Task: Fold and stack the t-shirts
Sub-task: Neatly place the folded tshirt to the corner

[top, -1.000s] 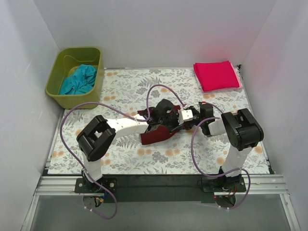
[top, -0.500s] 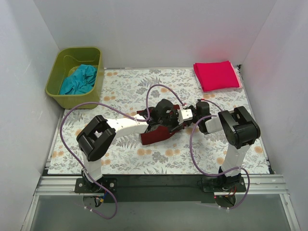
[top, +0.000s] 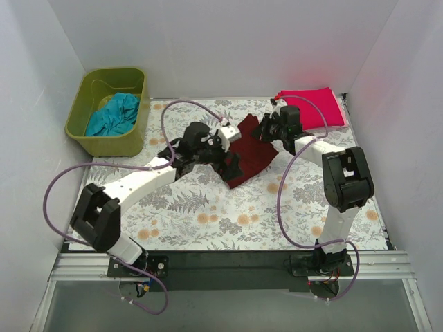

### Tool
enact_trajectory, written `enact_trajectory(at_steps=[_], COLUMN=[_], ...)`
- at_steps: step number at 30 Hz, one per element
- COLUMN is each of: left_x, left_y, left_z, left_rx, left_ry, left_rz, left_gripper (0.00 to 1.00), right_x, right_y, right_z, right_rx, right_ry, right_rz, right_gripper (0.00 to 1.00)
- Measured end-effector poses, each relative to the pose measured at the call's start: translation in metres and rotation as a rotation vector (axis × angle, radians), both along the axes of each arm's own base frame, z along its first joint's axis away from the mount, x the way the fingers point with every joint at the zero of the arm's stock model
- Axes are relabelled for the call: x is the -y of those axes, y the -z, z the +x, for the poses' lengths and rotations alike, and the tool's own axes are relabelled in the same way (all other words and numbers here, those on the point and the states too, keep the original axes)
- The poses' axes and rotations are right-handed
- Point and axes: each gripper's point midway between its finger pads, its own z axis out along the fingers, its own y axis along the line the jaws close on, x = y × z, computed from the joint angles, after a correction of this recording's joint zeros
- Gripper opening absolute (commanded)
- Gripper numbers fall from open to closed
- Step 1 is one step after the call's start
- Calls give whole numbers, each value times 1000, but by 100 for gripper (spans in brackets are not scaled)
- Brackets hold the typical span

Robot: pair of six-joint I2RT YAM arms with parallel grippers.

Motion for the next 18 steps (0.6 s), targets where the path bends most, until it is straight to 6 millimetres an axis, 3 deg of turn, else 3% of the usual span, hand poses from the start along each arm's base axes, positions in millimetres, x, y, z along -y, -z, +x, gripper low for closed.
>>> enact_trajectory(at_steps=[3, 8, 14, 18], left_x=[-28, -56, -72, -76], left_y=[-15, 3, 29, 32], left_z=[3, -6, -17, -21], left_rx=[-2, -61, -127, -134], left_ry=[-73, -141, -182, -197], left_rz=[-15, 22, 75, 82], left_gripper=[90, 90, 90, 93], right_x=[13, 36, 62, 80], right_y=[-15, -19, -32, -57], right_z=[26, 68, 121, 144], right_rx=[131, 262, 382, 459], right_ry=[-34, -57, -53, -39], right_rz=[-133, -331, -502, -581], right_gripper=[1, 1, 1, 1])
